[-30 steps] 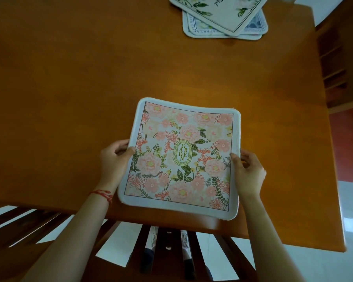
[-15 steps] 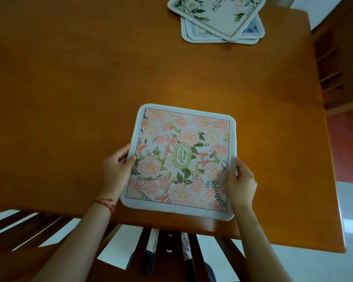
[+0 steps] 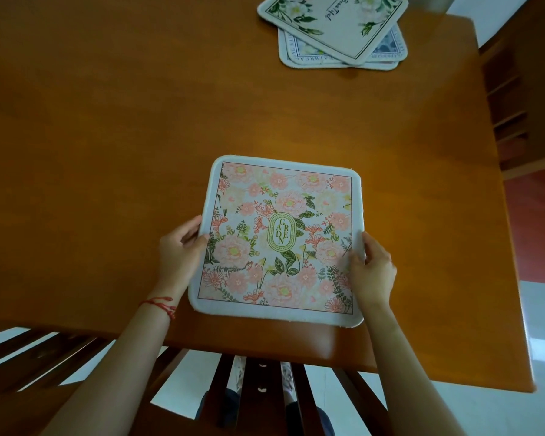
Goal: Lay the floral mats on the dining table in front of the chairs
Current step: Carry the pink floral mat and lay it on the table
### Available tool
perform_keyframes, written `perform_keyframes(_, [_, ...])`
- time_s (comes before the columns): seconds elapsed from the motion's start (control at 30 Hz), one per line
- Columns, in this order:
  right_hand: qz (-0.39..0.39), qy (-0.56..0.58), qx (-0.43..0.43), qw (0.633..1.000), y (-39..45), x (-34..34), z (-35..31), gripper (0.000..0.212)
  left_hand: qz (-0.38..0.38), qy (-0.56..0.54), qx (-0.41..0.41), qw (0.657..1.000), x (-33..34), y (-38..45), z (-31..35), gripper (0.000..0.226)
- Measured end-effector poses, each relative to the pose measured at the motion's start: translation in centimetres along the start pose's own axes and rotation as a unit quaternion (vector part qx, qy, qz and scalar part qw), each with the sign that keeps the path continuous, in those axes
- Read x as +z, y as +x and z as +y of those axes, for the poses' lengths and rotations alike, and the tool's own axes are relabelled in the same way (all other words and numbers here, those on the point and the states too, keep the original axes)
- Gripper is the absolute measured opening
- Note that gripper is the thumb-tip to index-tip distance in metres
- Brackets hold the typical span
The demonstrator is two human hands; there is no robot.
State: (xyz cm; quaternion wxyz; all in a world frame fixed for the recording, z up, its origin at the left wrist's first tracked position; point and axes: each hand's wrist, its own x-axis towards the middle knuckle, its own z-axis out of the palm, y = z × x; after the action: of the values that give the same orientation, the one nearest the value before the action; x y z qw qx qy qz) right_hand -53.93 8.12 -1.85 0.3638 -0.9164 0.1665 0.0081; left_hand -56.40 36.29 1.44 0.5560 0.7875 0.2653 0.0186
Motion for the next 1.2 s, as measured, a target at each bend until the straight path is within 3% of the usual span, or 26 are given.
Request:
perform_keyframes(0.73, [-0.008,0.001,0.007,1.0,-0.7,0.4,-0.7,0.041,-0.017,0.02,0.004,1.0,-0.6,0.3,-0.5,0.039])
perform_keyframes(0.93, [-0.018,-0.043,0.005,0.999,-1.8,-0.7,-1.2,0.038,-0.031,0.125,0.045,0.991,-0.5,-0.6,-0.1,0.04])
perform_keyframes(1.2, [-0.023,-0.12,-0.056,0.991,-4.2,-2.9,-2.5,0.043,-0.134,0.227,0.14,0.954,0.6,-2.8,1.6,0.049])
